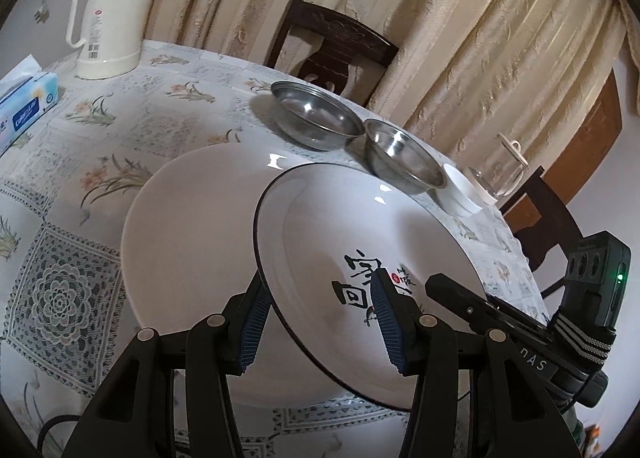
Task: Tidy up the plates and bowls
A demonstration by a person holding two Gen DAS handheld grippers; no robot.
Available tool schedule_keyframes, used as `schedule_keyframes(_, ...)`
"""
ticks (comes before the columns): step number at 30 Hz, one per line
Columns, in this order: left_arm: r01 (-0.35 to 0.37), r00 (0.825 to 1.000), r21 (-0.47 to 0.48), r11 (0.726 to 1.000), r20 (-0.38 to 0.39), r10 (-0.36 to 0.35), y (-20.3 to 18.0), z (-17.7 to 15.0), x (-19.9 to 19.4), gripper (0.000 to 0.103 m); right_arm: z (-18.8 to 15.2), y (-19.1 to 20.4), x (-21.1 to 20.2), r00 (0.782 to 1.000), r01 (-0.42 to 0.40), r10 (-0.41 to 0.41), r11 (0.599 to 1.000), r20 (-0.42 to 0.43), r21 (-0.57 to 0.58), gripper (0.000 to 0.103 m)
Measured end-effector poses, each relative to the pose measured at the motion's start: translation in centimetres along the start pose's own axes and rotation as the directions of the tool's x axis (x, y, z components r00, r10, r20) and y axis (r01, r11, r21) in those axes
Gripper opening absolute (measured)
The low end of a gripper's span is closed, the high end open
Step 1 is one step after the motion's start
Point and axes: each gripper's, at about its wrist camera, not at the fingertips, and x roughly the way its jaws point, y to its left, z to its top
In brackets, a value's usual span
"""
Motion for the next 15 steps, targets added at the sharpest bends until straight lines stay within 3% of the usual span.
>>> schedule_keyframes(15, -0.016, 0.999, -0.045, 0.999, -0.037, 0.014, 2.4, -0.2, 0.8, 0.052, 0.5, 1.9, 1.5, 0.999, 0.032, -0.033, 0.999, -0.021, -0.033, 0.039)
